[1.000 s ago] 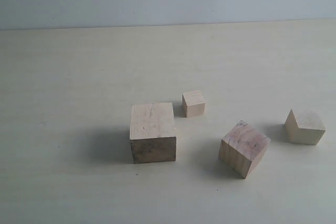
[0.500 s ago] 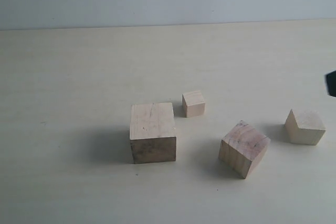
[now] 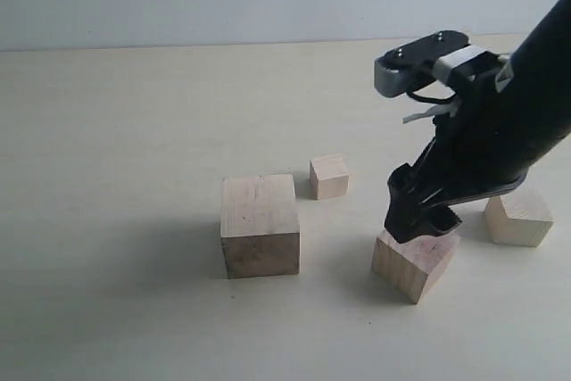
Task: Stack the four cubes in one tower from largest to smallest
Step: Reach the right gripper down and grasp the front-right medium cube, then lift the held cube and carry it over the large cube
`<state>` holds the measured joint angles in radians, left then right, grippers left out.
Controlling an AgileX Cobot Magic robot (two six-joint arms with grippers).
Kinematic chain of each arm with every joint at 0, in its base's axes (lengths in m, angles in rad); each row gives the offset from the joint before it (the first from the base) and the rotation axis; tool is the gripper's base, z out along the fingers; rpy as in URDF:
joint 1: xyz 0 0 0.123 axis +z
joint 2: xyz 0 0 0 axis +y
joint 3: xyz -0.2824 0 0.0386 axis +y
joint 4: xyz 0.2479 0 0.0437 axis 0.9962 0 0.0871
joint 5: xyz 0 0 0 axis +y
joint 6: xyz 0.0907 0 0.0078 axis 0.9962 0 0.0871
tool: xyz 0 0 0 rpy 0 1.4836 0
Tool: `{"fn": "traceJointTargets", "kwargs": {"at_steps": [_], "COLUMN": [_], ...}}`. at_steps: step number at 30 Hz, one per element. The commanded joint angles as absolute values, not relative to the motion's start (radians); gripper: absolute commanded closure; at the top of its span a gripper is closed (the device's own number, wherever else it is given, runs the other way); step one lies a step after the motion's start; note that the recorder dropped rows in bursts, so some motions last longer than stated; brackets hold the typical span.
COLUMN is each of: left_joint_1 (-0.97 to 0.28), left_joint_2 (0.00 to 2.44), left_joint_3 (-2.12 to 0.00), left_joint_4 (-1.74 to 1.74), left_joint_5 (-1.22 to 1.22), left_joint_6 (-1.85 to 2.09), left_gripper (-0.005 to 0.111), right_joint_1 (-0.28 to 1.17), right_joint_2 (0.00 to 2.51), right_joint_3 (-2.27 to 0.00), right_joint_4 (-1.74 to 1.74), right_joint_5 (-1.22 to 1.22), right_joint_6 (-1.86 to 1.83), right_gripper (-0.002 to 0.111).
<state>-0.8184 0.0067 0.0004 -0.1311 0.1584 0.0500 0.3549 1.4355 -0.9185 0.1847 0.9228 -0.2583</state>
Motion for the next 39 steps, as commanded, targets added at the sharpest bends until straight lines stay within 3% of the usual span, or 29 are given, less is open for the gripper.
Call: {"fn": "traceJointTargets", "kwargs": {"at_steps": [1,20,23,30,32,39], "left_joint_1": [-0.817,-0.817,-0.817,-0.817,-0.817,-0.817], "left_joint_2": [0.000,0.000,0.000,0.000,0.000,0.000], "left_joint_3": [0.000,0.000,0.000,0.000,0.000,0.000], "left_joint_4": [-0.140,-0.140,-0.140,-0.140,-0.140,-0.140], "left_joint_5": [0.159,0.197,0.197,0.197,0.197,0.197], "left_joint_6": [0.052,0.052,0.052,0.052,0.052,0.052], "left_gripper": [0.107,0.107,0.107,0.107,0.107,0.107], "right_joint_1": [0.360,0.360,0.360,0.360,0.360,0.456], "right_joint_2": [1.534,1.766,1.765,1.653,1.601,1.491], "right_joint_3": [-0.935,-0.935,-0.935,-0.998,-1.038,-1.258], "right_joint_4": [0.147,0.102,0.107,0.107,0.107,0.109], "right_joint_5": [0.899,0.777,0.777,0.893,0.957,1.221], "right_joint_6": [-0.298,-0.303,-0.247,-0.051,-0.043,0.095], "right_gripper": [0.028,0.030,0.046,0.101,0.108,0.108]}}
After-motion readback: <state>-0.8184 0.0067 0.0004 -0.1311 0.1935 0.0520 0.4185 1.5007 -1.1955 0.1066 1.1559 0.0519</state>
